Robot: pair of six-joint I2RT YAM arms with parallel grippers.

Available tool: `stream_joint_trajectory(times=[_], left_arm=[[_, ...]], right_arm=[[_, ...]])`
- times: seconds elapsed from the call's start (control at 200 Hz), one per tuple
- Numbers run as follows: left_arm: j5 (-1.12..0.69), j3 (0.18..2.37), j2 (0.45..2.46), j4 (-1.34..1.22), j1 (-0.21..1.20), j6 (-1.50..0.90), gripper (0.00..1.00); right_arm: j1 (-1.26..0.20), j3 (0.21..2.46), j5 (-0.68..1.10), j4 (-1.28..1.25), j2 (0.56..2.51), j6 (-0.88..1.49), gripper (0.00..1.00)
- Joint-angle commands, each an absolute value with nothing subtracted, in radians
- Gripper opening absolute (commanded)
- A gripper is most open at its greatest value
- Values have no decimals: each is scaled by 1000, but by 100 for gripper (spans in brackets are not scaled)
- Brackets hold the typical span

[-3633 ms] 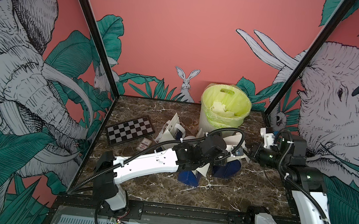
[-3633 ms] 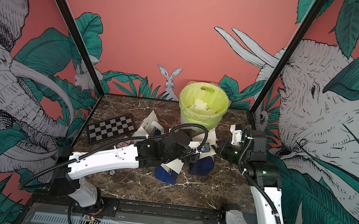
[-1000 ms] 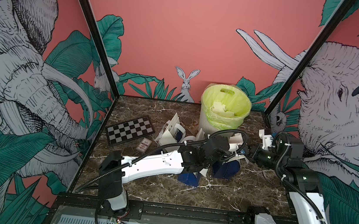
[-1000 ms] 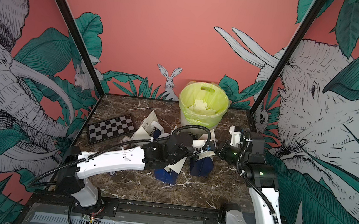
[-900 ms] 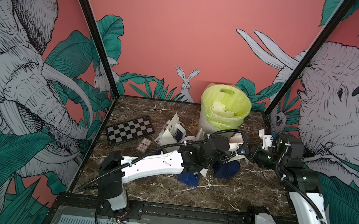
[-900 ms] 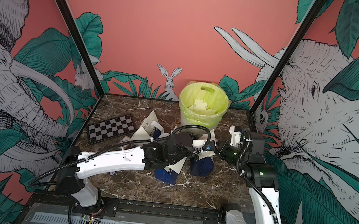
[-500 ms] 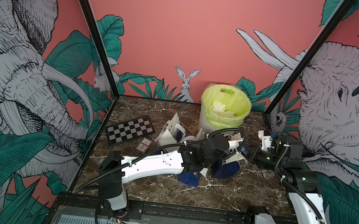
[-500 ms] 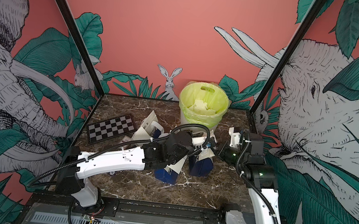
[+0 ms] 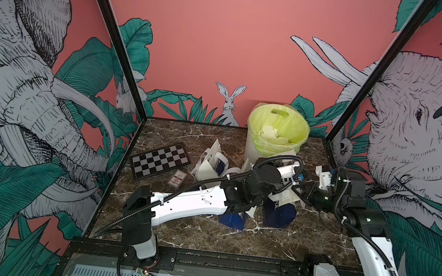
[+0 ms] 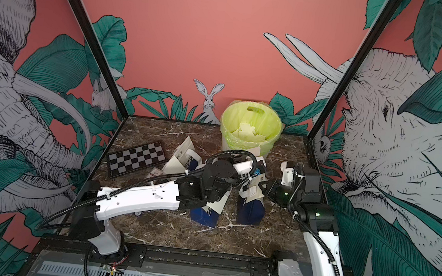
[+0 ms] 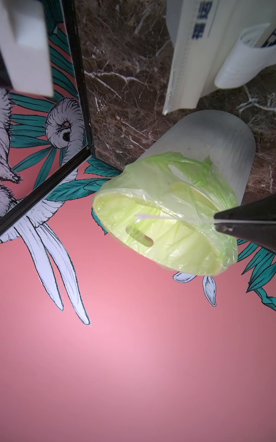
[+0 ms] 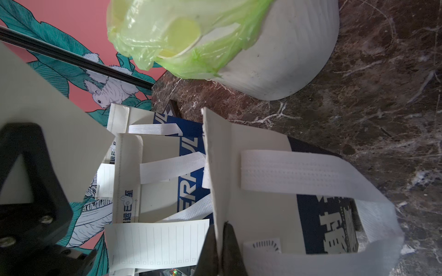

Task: Shred takeout receipts and throw away
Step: Place the takeout bag at the center of the board, then shred the takeout receipt.

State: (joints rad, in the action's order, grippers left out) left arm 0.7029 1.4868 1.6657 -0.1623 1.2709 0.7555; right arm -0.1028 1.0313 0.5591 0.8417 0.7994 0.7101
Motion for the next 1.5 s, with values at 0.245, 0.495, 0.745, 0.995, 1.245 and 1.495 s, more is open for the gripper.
stream_joint_trajectory(times=[0.245, 0.495, 0.745, 0.995, 1.245, 1.495], left_arm=[[138, 1580, 1489, 184, 1144, 361, 0], [-70, 1593, 1435, 278, 1054, 416, 0], [-157, 1690, 1433, 430, 1012, 542, 0], [-220, 1736, 1440, 474, 955, 561, 0], [-201, 1772, 1469, 487, 949, 582, 0], [-193, 1792, 1487, 490, 949, 580, 0]], right_arm=[[-103, 1047, 451, 706, 708, 526, 51], [-103, 1137, 562, 557, 633, 216, 64], [-103, 1226, 756, 311, 685, -95, 64], [-111, 1377, 931, 266, 888, -169, 52], [-185, 1455, 966, 308, 1018, -293, 52], [-241, 1489, 968, 333, 1095, -348, 42]])
